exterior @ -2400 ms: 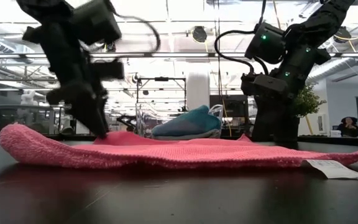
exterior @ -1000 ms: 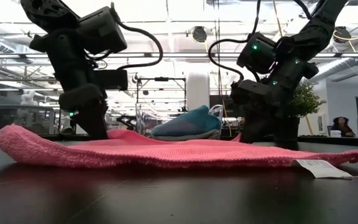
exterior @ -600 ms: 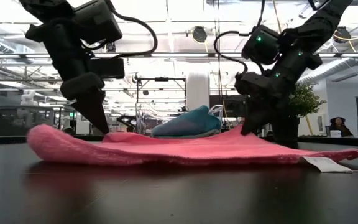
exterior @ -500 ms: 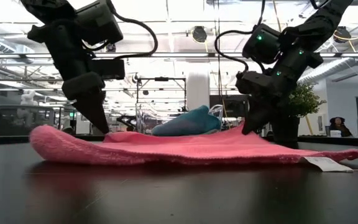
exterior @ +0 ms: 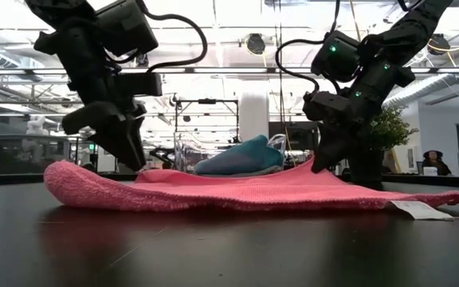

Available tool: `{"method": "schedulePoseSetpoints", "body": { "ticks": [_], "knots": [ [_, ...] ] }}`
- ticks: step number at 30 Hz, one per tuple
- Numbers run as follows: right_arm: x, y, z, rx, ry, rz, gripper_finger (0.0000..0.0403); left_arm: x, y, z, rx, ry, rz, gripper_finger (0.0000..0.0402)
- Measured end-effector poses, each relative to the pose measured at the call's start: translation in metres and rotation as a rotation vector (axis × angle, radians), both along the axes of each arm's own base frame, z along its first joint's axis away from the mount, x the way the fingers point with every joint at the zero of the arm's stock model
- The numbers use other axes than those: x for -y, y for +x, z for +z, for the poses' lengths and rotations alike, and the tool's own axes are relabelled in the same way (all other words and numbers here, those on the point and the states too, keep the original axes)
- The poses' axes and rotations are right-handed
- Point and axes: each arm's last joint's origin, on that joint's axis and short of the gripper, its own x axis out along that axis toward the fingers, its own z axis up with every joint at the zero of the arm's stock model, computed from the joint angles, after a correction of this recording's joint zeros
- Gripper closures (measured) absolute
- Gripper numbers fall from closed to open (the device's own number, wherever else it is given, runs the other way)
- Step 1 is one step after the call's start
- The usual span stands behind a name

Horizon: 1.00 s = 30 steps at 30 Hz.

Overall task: Fold microfiber towels
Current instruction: Fold the pink microfiber cloth

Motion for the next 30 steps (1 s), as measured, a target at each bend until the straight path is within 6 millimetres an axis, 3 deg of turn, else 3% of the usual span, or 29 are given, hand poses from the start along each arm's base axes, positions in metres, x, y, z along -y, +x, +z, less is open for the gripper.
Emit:
{"method": "schedulePoseSetpoints", "body": {
  "ticks": [13,20,23,27,30],
  "knots": [
    [0.000,0.000,0.000,-0.004,0.008,-0.011,0.0403,-0.005,0.014,-0.018,0.015,-0.031,-0.007,0.0270],
    [0.000,-0.001,0.000,-0.012,0.009,-0.015,0.0403,-0.008,0.015,-0.018,0.041,-0.049,0.050,0.0273],
    [0.000,-0.002,-0.001,-0.025,0.005,-0.020,0.0403,-0.008,0.017,-0.017,0.060,-0.062,0.071,0.0302],
    [0.001,-0.002,-0.001,-0.030,-0.021,-0.016,0.0403,-0.008,0.017,-0.015,0.073,-0.069,0.072,0.0377],
    [0.003,-0.003,-0.001,-0.031,-0.031,-0.024,0.0403,-0.009,0.018,-0.013,0.093,-0.086,0.082,0.0390]
  ]
}}
